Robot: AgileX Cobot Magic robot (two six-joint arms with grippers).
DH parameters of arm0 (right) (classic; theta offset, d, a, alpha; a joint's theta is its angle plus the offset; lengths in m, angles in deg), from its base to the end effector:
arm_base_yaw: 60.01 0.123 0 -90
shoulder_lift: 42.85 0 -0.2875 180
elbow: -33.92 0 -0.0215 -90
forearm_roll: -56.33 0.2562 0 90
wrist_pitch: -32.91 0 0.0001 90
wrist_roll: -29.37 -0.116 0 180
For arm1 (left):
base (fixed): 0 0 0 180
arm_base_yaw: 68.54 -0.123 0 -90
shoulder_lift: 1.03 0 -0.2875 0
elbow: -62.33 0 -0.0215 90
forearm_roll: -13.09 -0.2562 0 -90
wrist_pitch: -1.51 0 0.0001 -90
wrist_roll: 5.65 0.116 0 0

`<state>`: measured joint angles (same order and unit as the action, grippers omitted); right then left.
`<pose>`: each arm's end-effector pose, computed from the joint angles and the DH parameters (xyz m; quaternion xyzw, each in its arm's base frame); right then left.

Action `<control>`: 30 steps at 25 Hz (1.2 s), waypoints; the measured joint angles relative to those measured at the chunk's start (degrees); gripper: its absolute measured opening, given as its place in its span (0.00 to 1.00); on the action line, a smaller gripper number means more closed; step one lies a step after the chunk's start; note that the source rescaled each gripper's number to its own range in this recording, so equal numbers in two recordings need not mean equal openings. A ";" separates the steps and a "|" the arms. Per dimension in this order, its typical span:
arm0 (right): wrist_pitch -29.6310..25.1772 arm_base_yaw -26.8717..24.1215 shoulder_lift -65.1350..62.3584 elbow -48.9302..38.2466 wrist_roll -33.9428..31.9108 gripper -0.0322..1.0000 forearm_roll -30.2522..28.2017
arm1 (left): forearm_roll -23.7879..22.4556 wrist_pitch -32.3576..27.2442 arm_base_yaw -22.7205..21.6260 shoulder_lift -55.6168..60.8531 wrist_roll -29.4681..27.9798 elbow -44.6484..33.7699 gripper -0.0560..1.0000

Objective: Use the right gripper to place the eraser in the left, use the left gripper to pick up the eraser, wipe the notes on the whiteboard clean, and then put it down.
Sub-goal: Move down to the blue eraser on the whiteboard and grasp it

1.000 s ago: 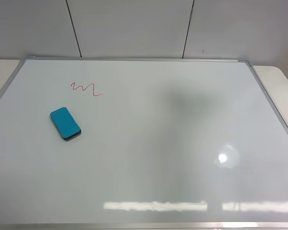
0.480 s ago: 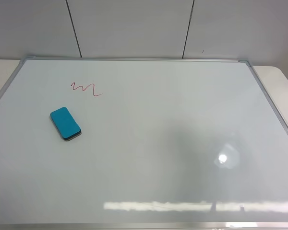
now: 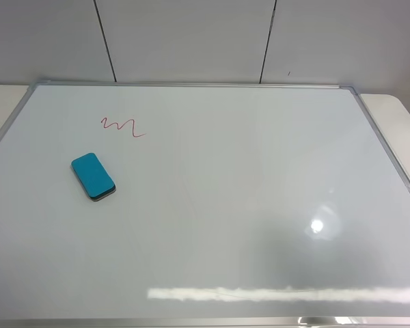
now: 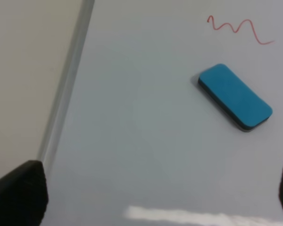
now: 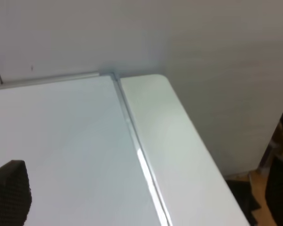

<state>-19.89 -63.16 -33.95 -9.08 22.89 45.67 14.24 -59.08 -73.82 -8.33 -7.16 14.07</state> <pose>0.0145 -0.0179 0.3142 0.0669 0.7855 -0.0752 0.6106 0.0181 -0.0004 0.2710 -0.0498 0.8472 0.0074 0.5288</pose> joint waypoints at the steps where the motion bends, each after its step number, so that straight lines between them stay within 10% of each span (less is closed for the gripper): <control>1: -0.79 0.00 -0.90 -0.75 0.00 1.00 0.65 | 0.00 0.00 0.00 0.00 0.00 0.00 1.00; 30: -7.81 0.00 -1.30 -5.48 5.04 1.00 8.33 | 0.00 0.00 0.00 0.00 0.00 0.00 1.00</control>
<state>-27.70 -63.16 -35.25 -14.57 27.93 54.00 14.24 -59.08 -73.82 -8.33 -7.16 14.07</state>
